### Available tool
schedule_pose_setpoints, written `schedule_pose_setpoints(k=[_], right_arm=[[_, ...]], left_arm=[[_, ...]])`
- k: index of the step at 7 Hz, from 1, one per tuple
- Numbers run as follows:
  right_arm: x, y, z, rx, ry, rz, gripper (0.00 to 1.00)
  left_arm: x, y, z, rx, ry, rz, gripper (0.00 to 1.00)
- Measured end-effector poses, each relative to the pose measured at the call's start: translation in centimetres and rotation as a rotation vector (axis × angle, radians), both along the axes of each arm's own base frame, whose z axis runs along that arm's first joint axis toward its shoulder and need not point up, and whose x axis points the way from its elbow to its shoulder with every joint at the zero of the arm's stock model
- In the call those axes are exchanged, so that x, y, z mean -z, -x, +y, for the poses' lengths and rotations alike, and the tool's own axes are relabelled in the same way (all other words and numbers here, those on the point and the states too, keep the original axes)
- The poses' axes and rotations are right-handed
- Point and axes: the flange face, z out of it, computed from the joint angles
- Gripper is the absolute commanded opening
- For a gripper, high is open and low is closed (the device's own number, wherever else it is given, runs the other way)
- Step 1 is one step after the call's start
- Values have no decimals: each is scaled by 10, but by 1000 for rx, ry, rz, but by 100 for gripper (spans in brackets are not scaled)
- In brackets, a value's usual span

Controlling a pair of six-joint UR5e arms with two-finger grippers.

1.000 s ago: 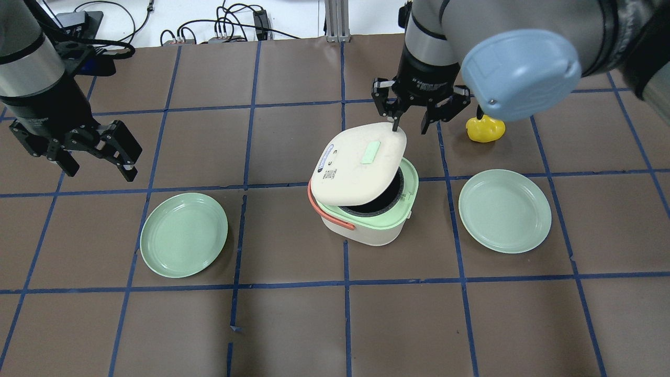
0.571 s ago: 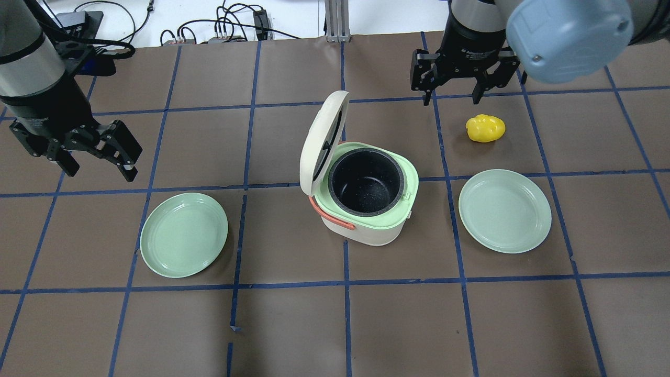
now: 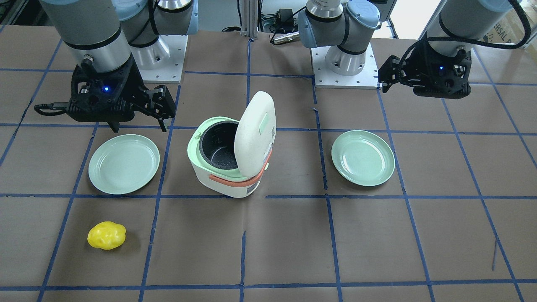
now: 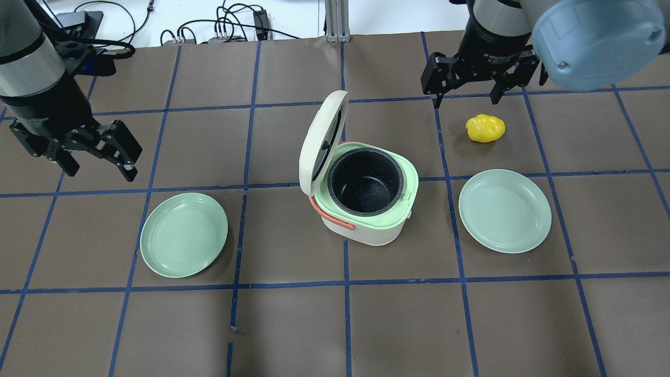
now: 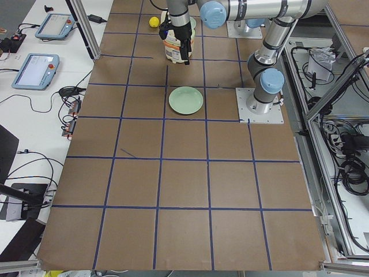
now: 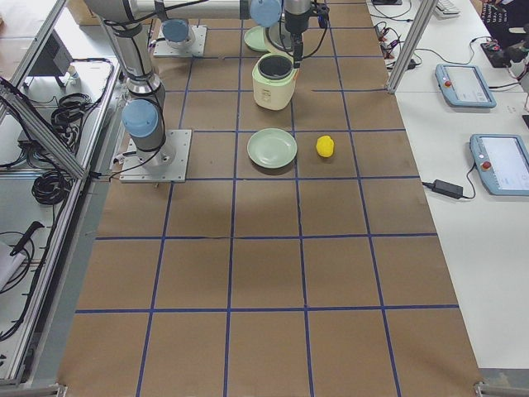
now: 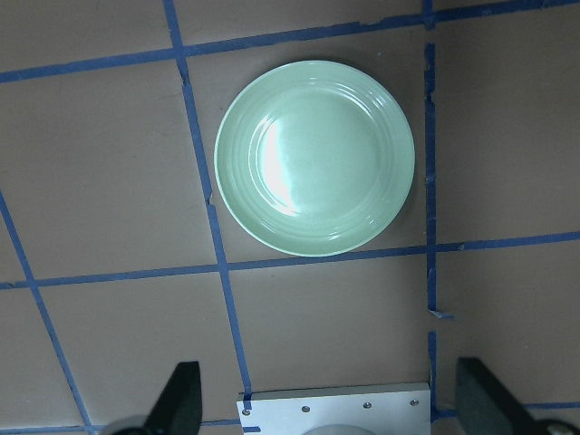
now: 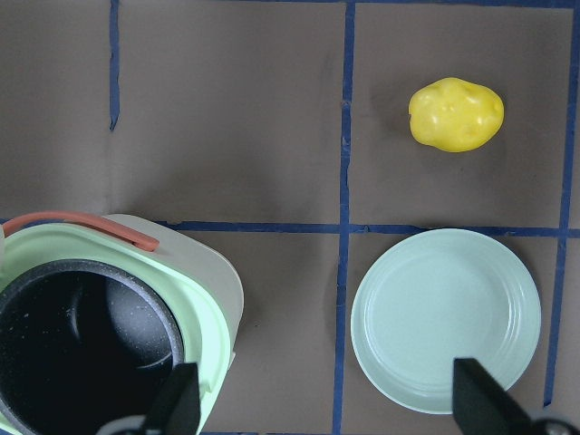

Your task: Press rice cooker button

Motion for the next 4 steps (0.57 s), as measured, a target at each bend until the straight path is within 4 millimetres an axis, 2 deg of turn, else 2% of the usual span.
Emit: schedule_pose_setpoints(k=[4], right_arm=[[8,-2,2,-2,-13,-8,100]], left_arm=[[0,0,0,0,0,0,100]])
